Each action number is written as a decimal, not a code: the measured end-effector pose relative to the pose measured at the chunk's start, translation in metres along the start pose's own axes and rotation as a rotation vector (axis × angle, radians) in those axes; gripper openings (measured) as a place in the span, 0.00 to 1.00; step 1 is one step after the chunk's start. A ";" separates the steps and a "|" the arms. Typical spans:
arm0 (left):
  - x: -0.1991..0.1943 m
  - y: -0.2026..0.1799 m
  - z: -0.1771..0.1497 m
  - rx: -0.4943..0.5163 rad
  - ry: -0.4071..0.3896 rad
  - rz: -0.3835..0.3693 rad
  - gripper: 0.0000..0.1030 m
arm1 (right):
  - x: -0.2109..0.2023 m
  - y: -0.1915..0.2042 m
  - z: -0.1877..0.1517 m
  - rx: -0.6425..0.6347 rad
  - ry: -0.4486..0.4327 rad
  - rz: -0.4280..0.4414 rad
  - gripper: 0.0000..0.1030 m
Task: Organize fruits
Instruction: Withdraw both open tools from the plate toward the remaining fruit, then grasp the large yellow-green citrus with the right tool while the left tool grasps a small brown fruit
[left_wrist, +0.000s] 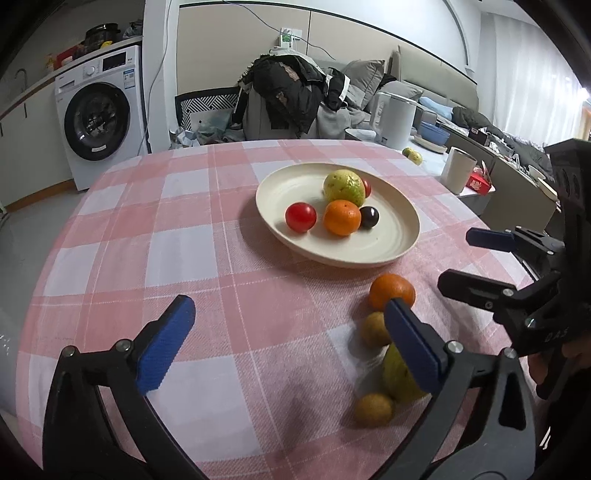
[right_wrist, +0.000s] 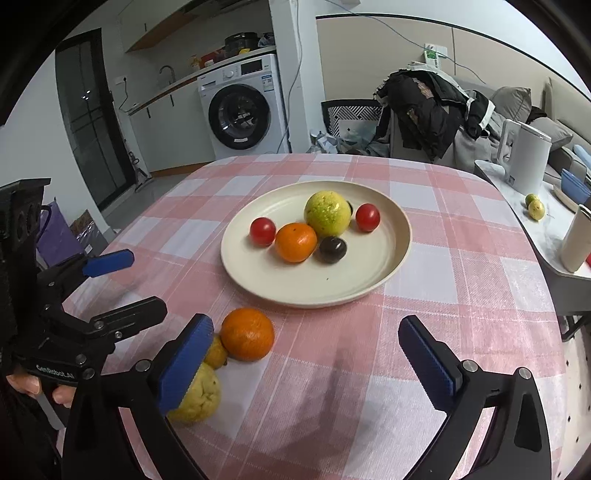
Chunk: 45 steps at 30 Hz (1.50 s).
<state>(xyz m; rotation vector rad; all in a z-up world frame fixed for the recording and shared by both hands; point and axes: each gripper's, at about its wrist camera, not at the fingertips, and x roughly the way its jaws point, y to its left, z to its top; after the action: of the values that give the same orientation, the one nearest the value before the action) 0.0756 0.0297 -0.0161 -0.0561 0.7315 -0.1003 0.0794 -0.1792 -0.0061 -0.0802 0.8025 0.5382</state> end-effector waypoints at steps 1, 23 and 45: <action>-0.001 0.000 -0.001 0.001 0.001 0.002 0.99 | -0.002 0.001 -0.001 -0.003 -0.004 -0.001 0.99; -0.027 -0.002 -0.030 -0.002 0.024 -0.020 0.99 | 0.003 0.041 -0.027 -0.109 0.145 0.154 1.00; -0.014 0.002 -0.033 -0.005 0.068 -0.048 0.99 | 0.012 0.044 -0.033 -0.088 0.156 0.261 0.51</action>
<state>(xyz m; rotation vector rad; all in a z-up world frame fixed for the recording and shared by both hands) 0.0436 0.0322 -0.0314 -0.0758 0.7986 -0.1466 0.0433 -0.1450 -0.0322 -0.1001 0.9478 0.8222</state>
